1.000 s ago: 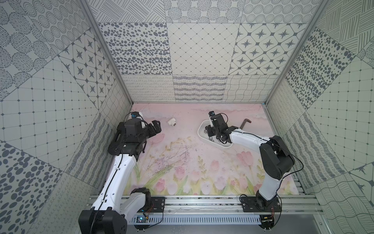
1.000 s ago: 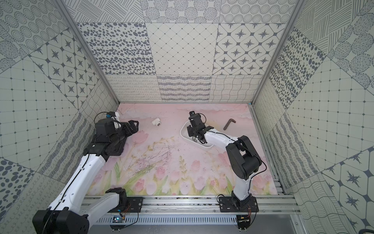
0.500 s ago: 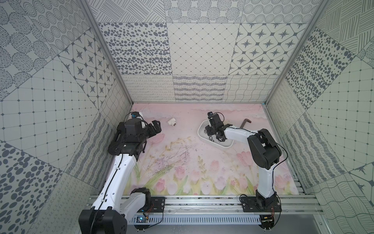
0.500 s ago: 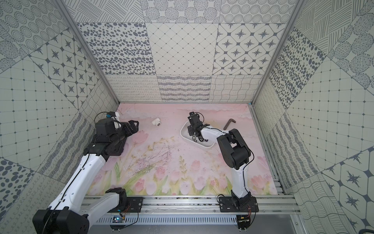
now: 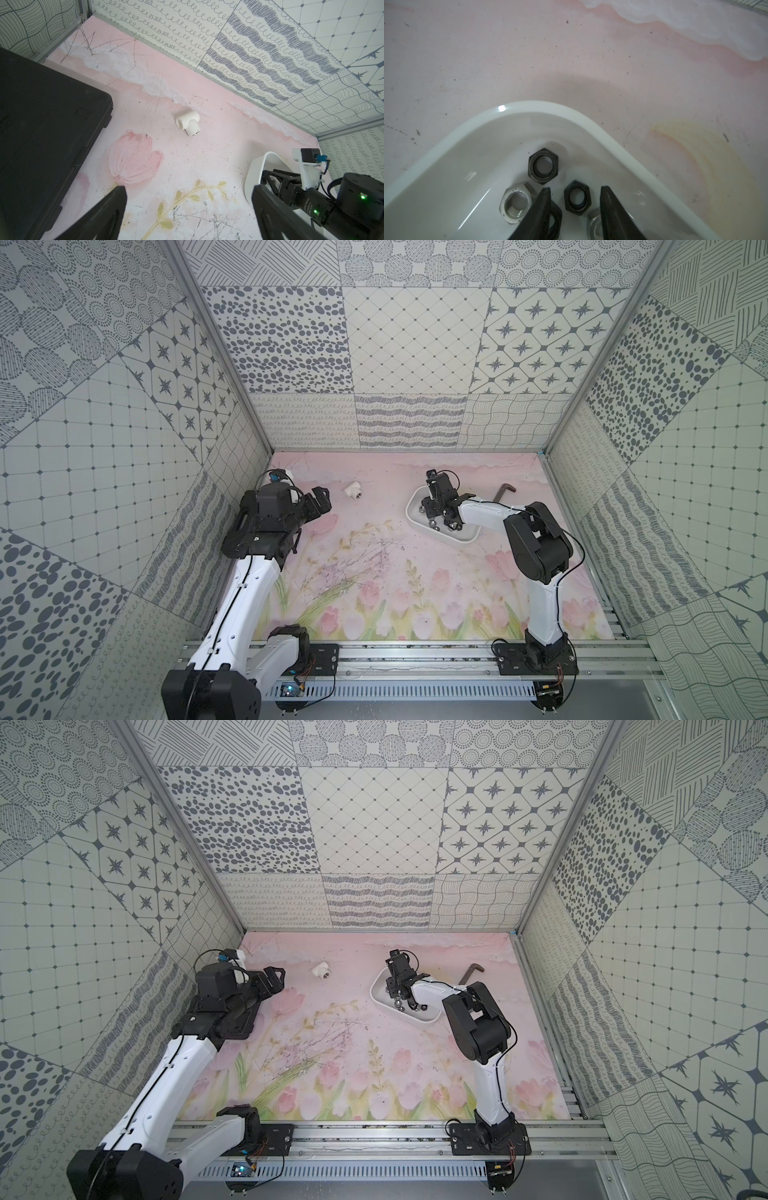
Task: Put the nuts on the desktop into the storage box
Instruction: Place the nut in the storage box, then reset both arms
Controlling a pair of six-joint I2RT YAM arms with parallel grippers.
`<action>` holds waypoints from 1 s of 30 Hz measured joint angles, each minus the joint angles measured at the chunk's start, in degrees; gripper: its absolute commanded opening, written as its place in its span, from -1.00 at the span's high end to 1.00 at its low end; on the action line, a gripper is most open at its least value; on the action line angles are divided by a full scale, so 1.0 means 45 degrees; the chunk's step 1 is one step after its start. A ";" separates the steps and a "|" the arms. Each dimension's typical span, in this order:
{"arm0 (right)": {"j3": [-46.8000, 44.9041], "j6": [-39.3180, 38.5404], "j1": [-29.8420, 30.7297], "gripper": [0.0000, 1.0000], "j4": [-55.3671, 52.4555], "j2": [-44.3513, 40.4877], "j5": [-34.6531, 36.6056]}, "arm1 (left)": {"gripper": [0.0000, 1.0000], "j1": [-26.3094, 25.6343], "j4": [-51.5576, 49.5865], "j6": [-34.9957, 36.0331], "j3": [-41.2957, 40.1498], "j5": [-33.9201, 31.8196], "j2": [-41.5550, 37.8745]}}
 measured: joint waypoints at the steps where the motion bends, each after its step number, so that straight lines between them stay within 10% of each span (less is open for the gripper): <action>1: -0.0121 0.0005 0.0000 -0.02 0.0092 -0.0112 0.0019 | -0.98 0.0000 0.0000 0.0000 0.0000 0.0000 0.0000; 10: -0.2807 -0.0102 -0.0029 -0.92 0.0282 -0.5042 -0.0039 | -0.98 0.0000 0.0282 0.0005 -0.0238 -0.0092 0.0359; 19: -0.5382 -0.0189 -0.2531 -0.95 0.0092 -1.0579 0.0073 | -0.98 0.0000 0.1841 0.0505 -0.1865 -0.1331 0.1239; 30: -0.8704 -0.0296 -0.5372 -0.95 0.2429 -0.8262 -0.0277 | -0.98 0.0000 0.5498 0.1894 -0.4571 -0.2395 0.3099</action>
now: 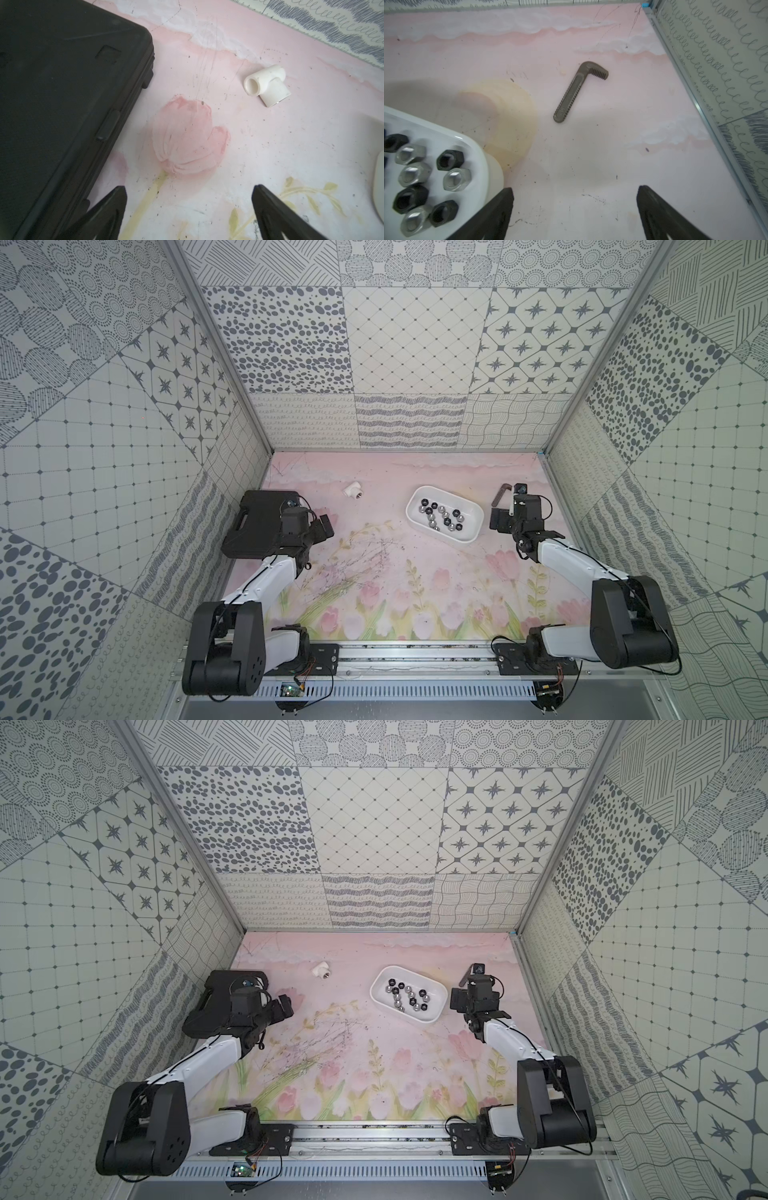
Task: Put the nuts on the desktop into the storage box
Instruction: Reset both arms
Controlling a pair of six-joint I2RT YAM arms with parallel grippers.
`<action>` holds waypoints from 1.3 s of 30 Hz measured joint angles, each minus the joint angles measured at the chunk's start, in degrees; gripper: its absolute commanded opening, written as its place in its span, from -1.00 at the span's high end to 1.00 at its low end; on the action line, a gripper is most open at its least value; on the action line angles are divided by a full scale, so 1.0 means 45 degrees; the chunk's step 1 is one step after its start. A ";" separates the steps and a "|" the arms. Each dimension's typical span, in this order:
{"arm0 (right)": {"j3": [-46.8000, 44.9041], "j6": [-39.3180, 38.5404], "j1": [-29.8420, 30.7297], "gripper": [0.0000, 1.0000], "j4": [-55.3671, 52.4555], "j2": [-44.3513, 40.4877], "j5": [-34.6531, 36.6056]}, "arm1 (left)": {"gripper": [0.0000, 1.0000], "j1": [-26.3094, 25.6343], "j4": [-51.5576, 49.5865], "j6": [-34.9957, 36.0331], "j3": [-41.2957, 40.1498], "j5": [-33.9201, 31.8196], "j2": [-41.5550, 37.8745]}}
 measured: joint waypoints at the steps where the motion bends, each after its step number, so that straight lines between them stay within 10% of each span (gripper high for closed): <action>1: -0.0219 -0.0063 -0.0010 -0.95 0.0457 0.0267 -0.0039 | -0.98 0.0000 0.0330 0.0112 -0.0131 -0.0034 0.0219; 20: -0.3113 -0.1243 -0.0505 -0.95 0.9102 0.1967 -0.1729 | -0.98 -0.0058 0.6926 0.1535 -0.2093 0.0811 0.2943; 39: -0.3240 -0.1273 -0.0588 -0.95 0.9583 0.2064 -0.2166 | -0.98 -0.0597 0.8111 0.2618 -0.1724 0.1579 0.3575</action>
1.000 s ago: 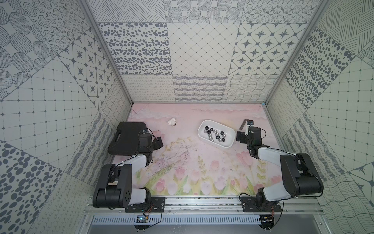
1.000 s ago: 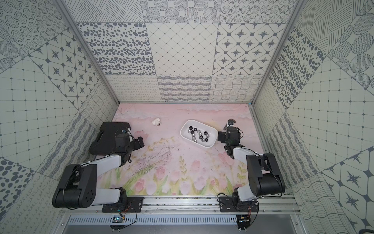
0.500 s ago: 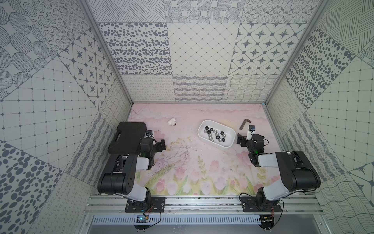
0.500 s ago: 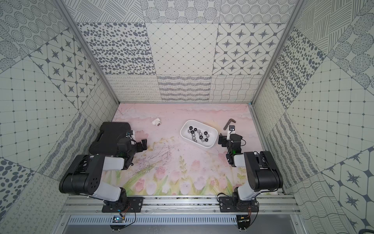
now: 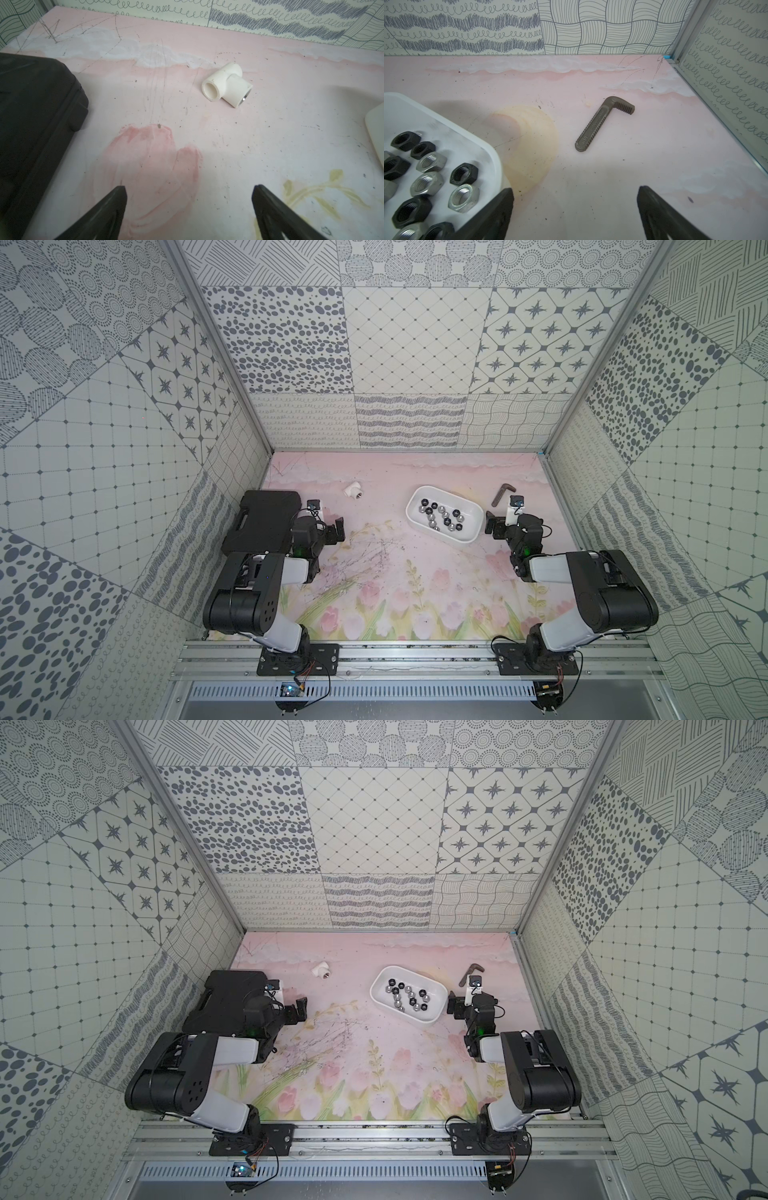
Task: Put the nuts on the desktop into the storage box
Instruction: Reset both arms
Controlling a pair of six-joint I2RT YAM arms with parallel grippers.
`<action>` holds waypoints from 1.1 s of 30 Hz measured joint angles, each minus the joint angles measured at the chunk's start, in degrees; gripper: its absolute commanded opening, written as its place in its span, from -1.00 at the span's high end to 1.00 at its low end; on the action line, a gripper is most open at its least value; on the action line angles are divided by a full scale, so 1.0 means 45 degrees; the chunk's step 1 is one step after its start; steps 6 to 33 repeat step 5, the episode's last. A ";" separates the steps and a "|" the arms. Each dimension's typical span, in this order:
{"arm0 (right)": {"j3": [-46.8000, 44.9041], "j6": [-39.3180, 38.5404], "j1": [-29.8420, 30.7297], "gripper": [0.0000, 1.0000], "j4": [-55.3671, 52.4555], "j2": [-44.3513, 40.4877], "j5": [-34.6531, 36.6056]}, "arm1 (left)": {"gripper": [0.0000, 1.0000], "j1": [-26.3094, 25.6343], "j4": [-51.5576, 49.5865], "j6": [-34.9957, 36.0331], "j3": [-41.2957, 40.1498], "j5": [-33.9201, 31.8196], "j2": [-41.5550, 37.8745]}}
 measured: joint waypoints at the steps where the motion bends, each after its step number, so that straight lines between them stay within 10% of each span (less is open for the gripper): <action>1: 0.0000 0.0000 0.0000 -0.95 0.0015 0.0000 -0.0005 | -0.98 0.0000 0.0000 0.0019 0.0000 0.0015 0.0000; 33: 0.0000 0.0000 0.0000 -0.95 0.0024 0.0000 -0.0015 | -0.98 -0.0010 0.0024 0.0112 0.0005 0.0029 0.0000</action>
